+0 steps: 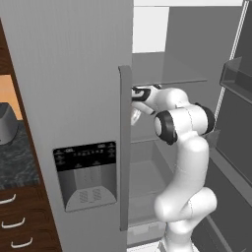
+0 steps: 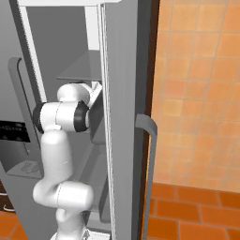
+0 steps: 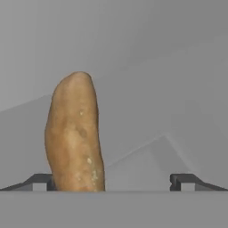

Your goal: Place one sweet potato and one chicken drumstick in each tupperware on the nearby counter, to pack two identical lunches.

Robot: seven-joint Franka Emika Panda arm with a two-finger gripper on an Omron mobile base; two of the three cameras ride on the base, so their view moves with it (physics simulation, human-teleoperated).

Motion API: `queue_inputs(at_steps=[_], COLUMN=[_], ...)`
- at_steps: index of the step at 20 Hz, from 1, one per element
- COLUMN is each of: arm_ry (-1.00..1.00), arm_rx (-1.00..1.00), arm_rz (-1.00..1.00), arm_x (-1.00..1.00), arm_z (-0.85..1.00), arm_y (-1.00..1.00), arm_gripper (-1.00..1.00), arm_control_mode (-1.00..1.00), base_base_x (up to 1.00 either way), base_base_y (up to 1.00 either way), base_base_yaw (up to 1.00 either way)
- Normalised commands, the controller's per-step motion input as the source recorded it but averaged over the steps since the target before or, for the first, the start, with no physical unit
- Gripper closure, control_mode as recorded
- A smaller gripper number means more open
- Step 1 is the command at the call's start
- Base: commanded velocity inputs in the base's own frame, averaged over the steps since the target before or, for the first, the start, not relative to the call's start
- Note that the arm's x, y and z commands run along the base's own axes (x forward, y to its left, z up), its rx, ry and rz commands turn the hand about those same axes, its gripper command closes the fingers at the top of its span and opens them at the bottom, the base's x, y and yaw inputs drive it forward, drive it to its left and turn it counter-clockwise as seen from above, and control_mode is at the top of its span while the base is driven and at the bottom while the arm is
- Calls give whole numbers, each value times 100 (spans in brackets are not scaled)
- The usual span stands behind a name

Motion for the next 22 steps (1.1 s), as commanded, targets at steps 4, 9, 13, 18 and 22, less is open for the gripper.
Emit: queue_inputs(at_steps=[4, 9, 13, 18, 22], arm_ry=[-20, -7, 0, -1, -17], arm_rx=[-14, -8, -1, -2, -2], arm_rz=[21, 18, 15, 2, 0], arm_x=[-14, -2, -2, -82, -100], arm_z=[-19, -44, -47, -39, -8], arm_y=[33, 12, 0, 0, 0], arm_gripper=[-100, 100, 100, 100, 100], arm_control_mode=[-100, -100, -100, -100, -100], base_base_x=[0, 0, 0, 0, 0], base_base_y=[0, 0, 0, 0, 0], base_base_yaw=[0, 0, 0, 0, 0])
